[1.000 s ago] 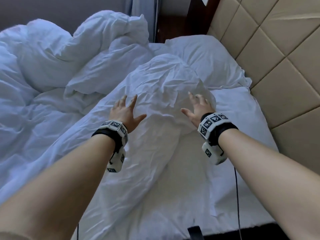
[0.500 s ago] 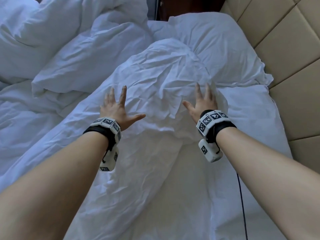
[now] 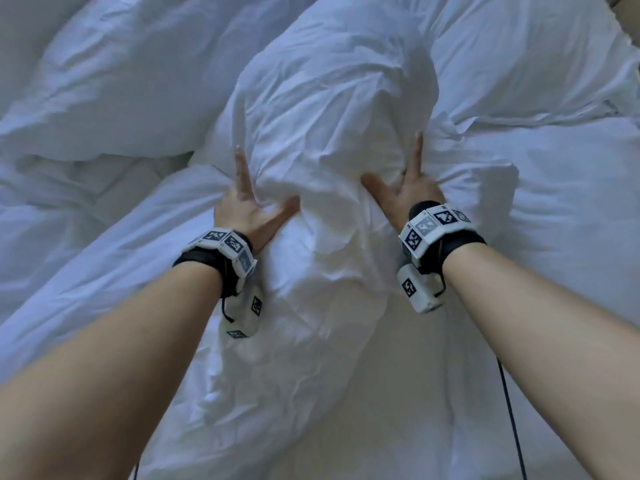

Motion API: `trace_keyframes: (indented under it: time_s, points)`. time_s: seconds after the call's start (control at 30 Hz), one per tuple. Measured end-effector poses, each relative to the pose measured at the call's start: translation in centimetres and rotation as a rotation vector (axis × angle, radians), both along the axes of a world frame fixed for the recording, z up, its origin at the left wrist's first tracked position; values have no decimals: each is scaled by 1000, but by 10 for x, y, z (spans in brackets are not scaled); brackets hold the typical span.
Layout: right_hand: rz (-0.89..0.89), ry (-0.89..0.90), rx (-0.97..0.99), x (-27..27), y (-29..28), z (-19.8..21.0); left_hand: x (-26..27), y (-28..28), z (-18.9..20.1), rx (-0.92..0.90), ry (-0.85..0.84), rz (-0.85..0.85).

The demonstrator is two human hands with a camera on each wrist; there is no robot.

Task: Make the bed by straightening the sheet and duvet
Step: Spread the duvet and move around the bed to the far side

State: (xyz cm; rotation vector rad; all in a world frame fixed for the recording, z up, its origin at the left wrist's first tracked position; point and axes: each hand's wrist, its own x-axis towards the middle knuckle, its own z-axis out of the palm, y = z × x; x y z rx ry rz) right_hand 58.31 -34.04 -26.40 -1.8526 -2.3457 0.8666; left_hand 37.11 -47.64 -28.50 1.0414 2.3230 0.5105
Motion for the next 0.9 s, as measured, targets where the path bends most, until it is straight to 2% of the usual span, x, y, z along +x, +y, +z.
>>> trace_keyframes:
  time_s: [0.13,0.2,0.3,0.43,0.6,0.73,0.9]
  points:
    - [-22,27,-77,11,-2,-11,37,0,-2,126,-73,-54]
    - [-5,36,-91,16,-3,-15,55,-1,-1,173,-38,-134]
    - [13,21,-86,24,-9,-20,71,-9,-10,133,113,-272]
    - [-11,-32,-54,51,-17,-26,79,-34,-28,-29,257,-424]
    - [-71,-161,-111,91,-32,-31,88,-74,-36,-164,269,-493]
    - [-97,-223,-168,107,-62,-28,114,-94,-36,-126,237,-526]
    - [-114,-185,-141,148,-125,-14,152,-136,-43,-79,275,-636]
